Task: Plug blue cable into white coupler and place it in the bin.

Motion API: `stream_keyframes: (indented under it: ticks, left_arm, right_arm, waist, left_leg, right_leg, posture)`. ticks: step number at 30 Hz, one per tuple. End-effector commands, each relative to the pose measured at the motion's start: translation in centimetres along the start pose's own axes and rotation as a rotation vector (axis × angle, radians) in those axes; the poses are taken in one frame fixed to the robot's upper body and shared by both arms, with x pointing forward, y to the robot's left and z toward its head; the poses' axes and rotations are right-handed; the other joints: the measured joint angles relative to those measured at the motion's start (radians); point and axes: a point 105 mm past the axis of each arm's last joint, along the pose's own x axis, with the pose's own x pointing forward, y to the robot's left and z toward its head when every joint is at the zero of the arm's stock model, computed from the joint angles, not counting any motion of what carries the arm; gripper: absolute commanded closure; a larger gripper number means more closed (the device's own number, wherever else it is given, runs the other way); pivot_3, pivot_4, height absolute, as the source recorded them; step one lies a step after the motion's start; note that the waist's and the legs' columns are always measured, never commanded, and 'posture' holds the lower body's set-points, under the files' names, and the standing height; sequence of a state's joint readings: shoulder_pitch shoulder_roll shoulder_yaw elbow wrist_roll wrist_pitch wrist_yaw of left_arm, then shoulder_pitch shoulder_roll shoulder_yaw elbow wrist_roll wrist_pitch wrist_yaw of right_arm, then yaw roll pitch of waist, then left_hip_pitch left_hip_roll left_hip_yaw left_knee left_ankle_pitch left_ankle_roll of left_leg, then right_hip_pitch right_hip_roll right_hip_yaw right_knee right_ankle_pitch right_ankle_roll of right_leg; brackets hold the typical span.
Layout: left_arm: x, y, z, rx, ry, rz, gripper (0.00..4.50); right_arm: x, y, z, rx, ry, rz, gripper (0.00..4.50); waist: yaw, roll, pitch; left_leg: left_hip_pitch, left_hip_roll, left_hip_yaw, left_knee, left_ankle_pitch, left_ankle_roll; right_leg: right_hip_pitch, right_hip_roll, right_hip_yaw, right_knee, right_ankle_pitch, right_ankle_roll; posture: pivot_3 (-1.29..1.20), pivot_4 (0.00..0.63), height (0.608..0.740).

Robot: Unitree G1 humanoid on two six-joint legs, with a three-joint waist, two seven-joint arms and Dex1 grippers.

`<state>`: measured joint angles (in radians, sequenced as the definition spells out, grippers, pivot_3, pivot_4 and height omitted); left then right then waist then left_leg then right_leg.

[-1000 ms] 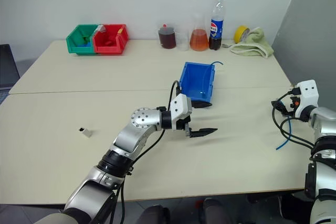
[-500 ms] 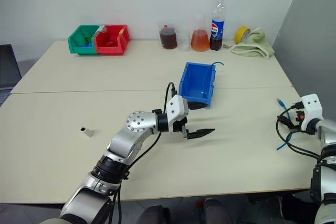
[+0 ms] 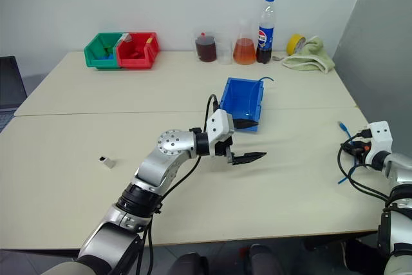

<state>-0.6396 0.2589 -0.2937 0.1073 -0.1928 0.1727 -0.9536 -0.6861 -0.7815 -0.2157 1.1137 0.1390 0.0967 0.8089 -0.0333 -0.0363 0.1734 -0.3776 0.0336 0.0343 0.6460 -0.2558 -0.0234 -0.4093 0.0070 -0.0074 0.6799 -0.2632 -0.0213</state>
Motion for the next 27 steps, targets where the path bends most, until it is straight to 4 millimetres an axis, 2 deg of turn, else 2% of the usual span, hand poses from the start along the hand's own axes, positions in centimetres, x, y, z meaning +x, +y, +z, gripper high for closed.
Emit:
stream_keyframes:
  ticks: [1,3,5,8,10,13,16,19,21,23,27]
  left_arm:
    - [-1.1,0.4,1.1,0.008,-0.035,0.034,0.0]
    - [-1.6,0.2,0.8,0.0,-0.026,0.045,0.0]
    - [-2.3,-0.1,0.4,-0.003,-0.01,0.053,0.0]
    - [-3.5,-0.7,-0.2,-0.013,0.016,0.059,0.0]
    - [-4.4,-0.8,-0.5,-0.015,0.025,0.083,0.0]
    - [-6.0,-0.9,-0.4,-0.018,0.02,0.146,0.0]
    - [-8.4,-1.6,-0.9,-0.028,0.045,0.239,0.0]
    - [-11.8,-3.1,-1.6,-0.046,0.086,0.389,0.0]
    - [-13.9,-4.4,-1.9,-0.084,0.114,0.495,0.0]
    - [-15.2,-5.4,-2.0,-0.108,0.139,0.574,0.0]
    - [-18.0,-8.9,-2.9,-0.175,0.232,0.745,0.0]
  right_arm:
    - [-0.1,0.2,0.7,-0.006,-0.041,0.012,3.64]
    - [-0.1,0.3,0.6,-0.01,-0.043,0.018,4.16]
    - [-0.4,0.4,0.6,-0.042,-0.047,0.033,4.46]
    - [-0.9,0.7,0.6,-0.086,-0.048,0.071,4.46]
    - [-1.4,1.9,0.8,-0.129,-0.051,0.158,4.46]
    - [-2.5,5.2,2.1,-0.192,-0.069,0.344,4.46]
    - [-4.0,9.4,3.0,-0.265,-0.059,0.561,4.46]
    - [-4.5,15.6,5.6,-0.311,-0.097,0.797,4.46]
    - [-4.1,19.1,6.7,-0.363,-0.125,0.905,4.46]
    - [-3.5,21.3,7.2,-0.404,-0.147,0.963,4.46]
    - [-0.6,26.7,7.6,-0.484,-0.183,1.071,4.46]
  waist:
    - [0.0,0.0,0.0]
    - [0.002,0.0,0.0]
    - [0.003,0.0,0.0]
    - [0.002,0.0,0.0]
    - [0.002,0.0,0.0]
    - [0.003,0.001,0.0]
    - [-0.002,0.004,0.002]
    - [-0.008,0.005,0.002]
    - [-0.015,0.004,0.003]
    - [-0.015,0.002,0.004]
    - [0.0,0.001,0.005]
  left_leg:
    - [0.0,0.0,0.0,0.0,0.0,0.0]
    - [0.0,0.0,0.0,0.0,0.0,0.0]
    - [0.0,0.0,-0.001,0.0,0.0,0.0]
    - [0.0,0.0,0.0,0.0,0.0,0.0]
    - [0.0,0.001,-0.001,0.0,0.0,0.0]
    - [-0.001,0.001,-0.001,0.0,-0.002,0.003]
    - [0.0,0.003,0.0,0.0,-0.002,0.003]
    - [0.001,0.006,0.001,0.0,-0.002,0.003]
    - [0.003,0.01,0.002,0.0,-0.002,0.002]
    - [0.004,0.011,0.0,0.0,-0.002,0.002]
    - [0.011,0.013,0.001,-0.001,-0.002,0.002]
  right_leg:
    - [0.0,0.0,0.0,0.0,0.0,0.0]
    - [0.0,0.0,0.0,0.0,0.0,0.0]
    - [0.0,0.0,-0.001,0.0,0.0,0.0]
    - [0.0,0.0,-0.001,0.0,0.0,0.0]
    - [0.0,0.0,-0.001,-0.001,0.0,0.0]
    - [0.0,0.0,-0.002,-0.001,0.0,0.0]
    - [0.0,0.0,-0.001,0.0,0.0,0.0]
    - [0.0,0.002,-0.001,0.0,0.0,0.0]
    - [0.0,0.004,-0.001,0.0,0.0,0.0]
    - [0.001,0.005,-0.003,0.001,0.0,0.0]
    - [0.003,0.007,-0.003,0.0,-0.001,-0.001]
  posture:
    - [0.0,0.15,0.74]
    - [0.0,0.15,0.74]
    - [0.0,0.15,0.74]
    - [0.0,0.15,0.74]
    - [0.0,0.15,0.74]
    - [0.0,0.15,0.74]
    - [0.0,0.15,0.74]
    - [0.0,0.15,0.74]
    - [0.0,0.15,0.74]
    - [0.0,0.15,0.74]
    - [0.0,0.15,0.74]
